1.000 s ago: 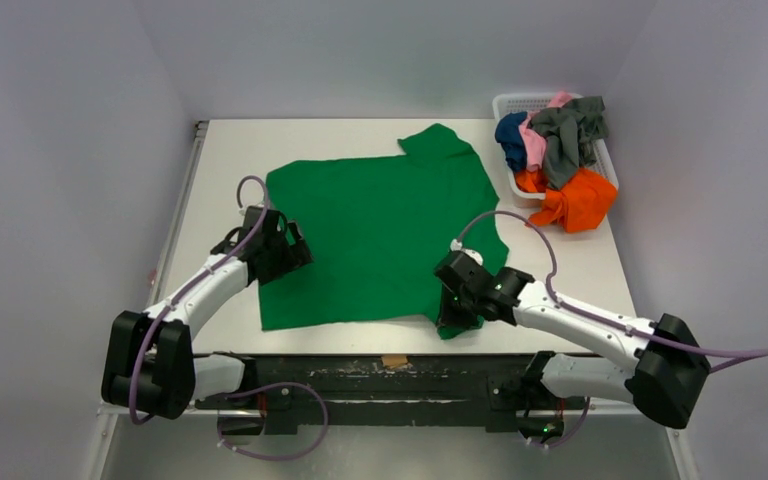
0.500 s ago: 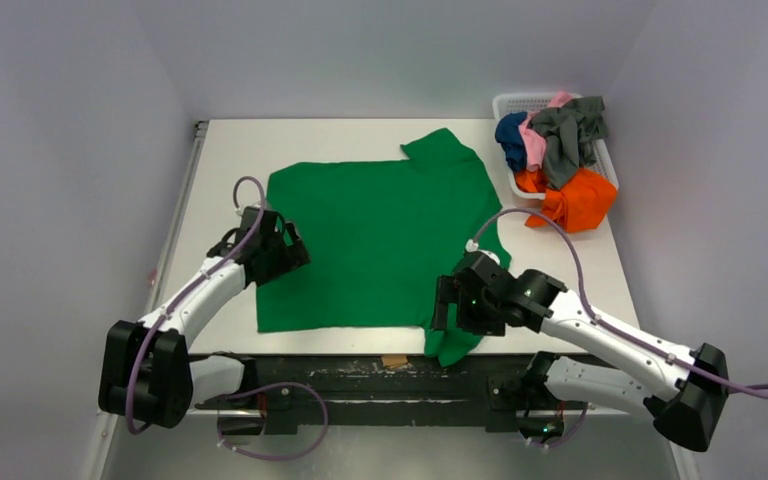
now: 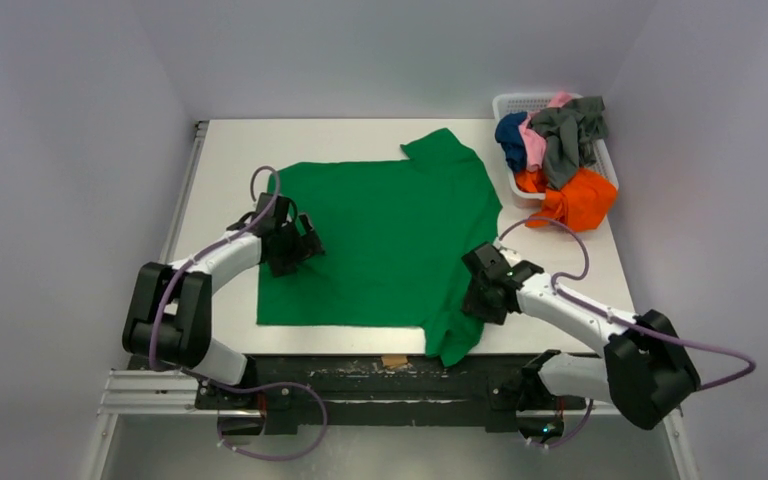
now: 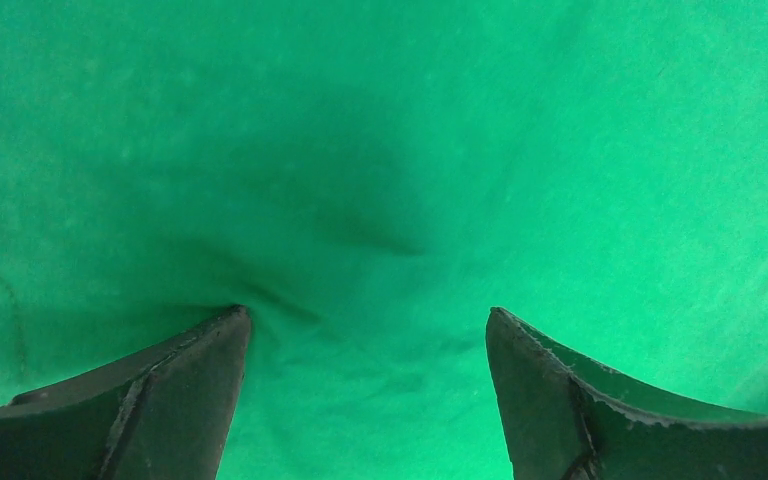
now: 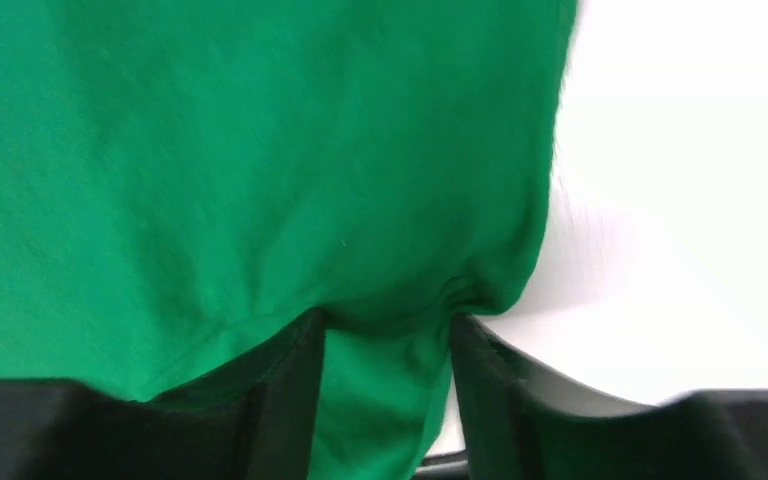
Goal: Fold and stack the t-shirts
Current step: Flatten out the tshirt
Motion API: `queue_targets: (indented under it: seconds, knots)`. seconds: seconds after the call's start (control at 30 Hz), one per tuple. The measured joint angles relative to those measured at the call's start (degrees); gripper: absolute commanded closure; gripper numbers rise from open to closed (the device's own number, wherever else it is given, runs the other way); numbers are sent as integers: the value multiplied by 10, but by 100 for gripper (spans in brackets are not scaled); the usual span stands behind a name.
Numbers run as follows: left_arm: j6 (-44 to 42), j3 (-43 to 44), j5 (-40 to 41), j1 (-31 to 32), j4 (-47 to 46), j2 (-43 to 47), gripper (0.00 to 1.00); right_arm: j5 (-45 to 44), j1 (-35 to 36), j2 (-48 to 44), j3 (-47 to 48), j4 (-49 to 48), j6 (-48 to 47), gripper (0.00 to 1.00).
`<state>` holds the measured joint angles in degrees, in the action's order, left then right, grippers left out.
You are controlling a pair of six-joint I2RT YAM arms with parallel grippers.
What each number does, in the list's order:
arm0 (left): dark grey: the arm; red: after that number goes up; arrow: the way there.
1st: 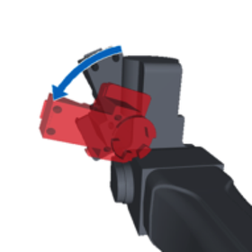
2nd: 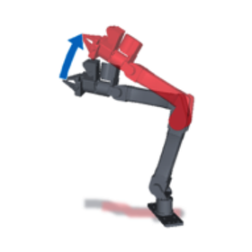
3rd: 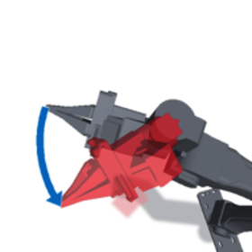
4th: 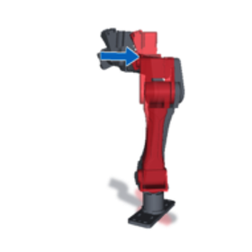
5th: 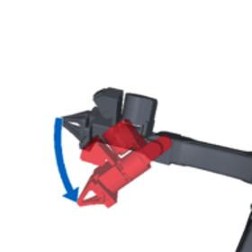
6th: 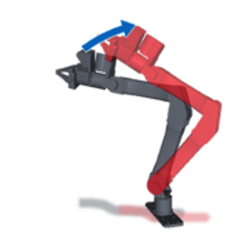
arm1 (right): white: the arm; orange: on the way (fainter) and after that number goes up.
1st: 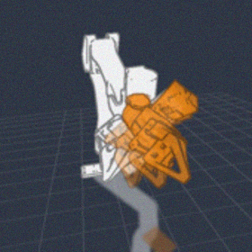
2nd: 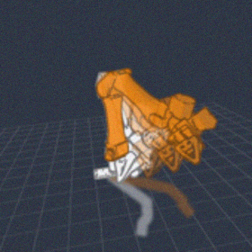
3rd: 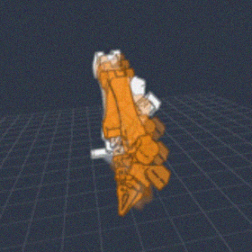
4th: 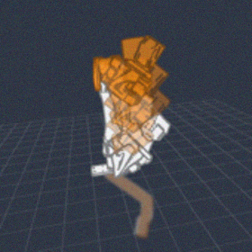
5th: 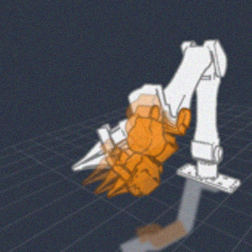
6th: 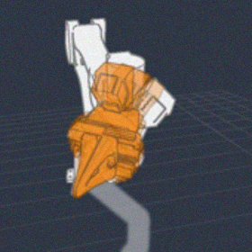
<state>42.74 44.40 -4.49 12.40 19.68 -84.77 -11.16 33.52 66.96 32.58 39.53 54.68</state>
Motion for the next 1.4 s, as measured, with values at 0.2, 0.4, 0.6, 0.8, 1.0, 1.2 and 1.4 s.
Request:
queue_targets:
  seconds: [0.2,0.4,0.6,0.8,1.0,1.2,1.4]
  knots:
    - [3,50,-8,0,1,-52,14,-29,-17,117,84,-21,-39,100]
    - [12,79,-9,0,7,-79,14,-100,-17,132,195,120,-57,92]
    - [12,88,-9,0,12,-85,14,-181,-24,156,238,235,-42,37]
    - [12,87,4,0,28,-74,14,-253,-31,176,266,297,-26,29]
    - [9,85,16,0,58,-12,14,-151,-31,43,210,153,-121,35]
    - [12,30,13,4,55,91,14,25,4,-38,63,30,-144,44]
    - [38,-107,-7,35,30,170,14,32,105,-74,5,21,-76,52]
